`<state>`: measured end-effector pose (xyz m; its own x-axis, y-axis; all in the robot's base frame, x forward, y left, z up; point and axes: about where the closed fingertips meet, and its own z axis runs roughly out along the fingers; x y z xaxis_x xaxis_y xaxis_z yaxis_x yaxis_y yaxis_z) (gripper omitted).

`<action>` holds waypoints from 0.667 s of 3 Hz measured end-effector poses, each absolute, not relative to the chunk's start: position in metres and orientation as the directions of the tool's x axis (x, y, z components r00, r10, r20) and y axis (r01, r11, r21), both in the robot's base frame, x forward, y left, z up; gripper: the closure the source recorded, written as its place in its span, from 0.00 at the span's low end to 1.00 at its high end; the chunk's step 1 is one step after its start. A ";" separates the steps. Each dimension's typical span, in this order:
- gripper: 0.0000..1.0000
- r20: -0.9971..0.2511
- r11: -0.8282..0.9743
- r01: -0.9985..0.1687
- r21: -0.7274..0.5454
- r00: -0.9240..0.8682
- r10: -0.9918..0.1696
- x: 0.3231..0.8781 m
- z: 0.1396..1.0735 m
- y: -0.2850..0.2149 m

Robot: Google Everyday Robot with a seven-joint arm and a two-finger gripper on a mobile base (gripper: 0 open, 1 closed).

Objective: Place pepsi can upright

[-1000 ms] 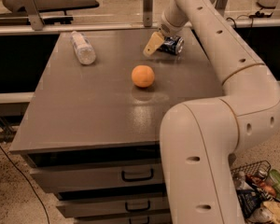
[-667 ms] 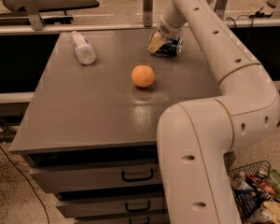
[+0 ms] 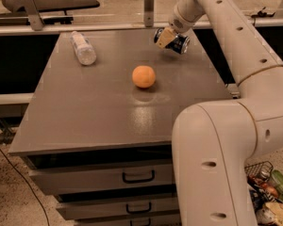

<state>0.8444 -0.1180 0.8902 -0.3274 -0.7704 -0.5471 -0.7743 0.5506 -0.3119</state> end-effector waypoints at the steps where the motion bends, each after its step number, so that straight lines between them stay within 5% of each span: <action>1: 1.00 -0.672 0.527 -0.798 -0.292 -0.221 -0.707 0.810 0.939 -0.136; 2: 1.00 -0.804 0.491 -0.831 -0.261 -0.094 -0.588 0.758 0.980 -0.151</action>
Offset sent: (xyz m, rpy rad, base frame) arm -0.2064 -0.0311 0.1327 0.6529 -0.2628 0.3959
